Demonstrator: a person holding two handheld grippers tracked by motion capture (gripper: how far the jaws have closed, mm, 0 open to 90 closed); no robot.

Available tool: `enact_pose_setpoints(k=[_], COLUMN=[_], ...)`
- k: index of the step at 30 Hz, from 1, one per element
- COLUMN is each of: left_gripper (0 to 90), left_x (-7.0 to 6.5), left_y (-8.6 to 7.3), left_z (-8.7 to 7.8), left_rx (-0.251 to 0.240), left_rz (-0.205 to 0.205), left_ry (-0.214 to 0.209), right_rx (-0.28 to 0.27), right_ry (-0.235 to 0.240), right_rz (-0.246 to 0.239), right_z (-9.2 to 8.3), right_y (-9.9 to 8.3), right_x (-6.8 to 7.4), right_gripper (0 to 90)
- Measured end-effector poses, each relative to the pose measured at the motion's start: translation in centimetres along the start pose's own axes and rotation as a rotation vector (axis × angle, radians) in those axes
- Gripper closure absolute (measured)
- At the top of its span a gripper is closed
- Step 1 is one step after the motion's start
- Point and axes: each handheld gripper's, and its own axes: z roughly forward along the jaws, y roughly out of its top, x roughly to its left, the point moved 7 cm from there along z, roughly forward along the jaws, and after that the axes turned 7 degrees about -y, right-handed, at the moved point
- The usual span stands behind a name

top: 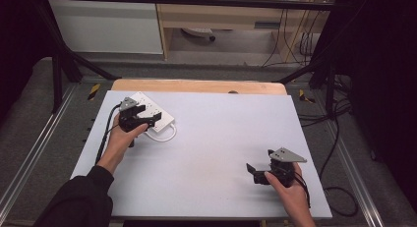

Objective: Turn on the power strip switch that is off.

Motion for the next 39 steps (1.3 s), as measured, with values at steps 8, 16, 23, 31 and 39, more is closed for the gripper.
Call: enact_pose_setpoints(k=[8, 16, 23, 31, 39], left_gripper=[7.2, 7.1, 7.6, 7.7, 6.3], left_x=[-0.2, -0.6, -1.0, -1.4, -1.8], left_y=[0.4, 0.8, 1.3, 1.7, 1.8], left_z=[-0.7, -1.6, -2.7, -4.0, -5.6], left_rx=[-0.002, -0.001, -0.004, -0.013, -0.022], left_rz=[-0.012, -0.019, -0.021, -0.017, -0.002], left_ry=[-0.003, -0.012, -0.014, -0.009, -0.007], right_rx=[0.001, 0.001, 0.001, 0.002, 0.002], right_ry=[0.0, 0.0, 0.0, -0.001, -0.001], right_rz=[-0.001, -0.001, 0.0, 0.002, 0.003], right_z=[0.0, 0.0, 0.0, 0.1, 0.1], right_y=[0.0, 0.0, 0.0, 0.0, 0.0], right_x=[0.0, 0.0, 0.0, 0.0, 0.0], right_gripper=[2.8, 2.8, 2.7, 2.8, 2.7])
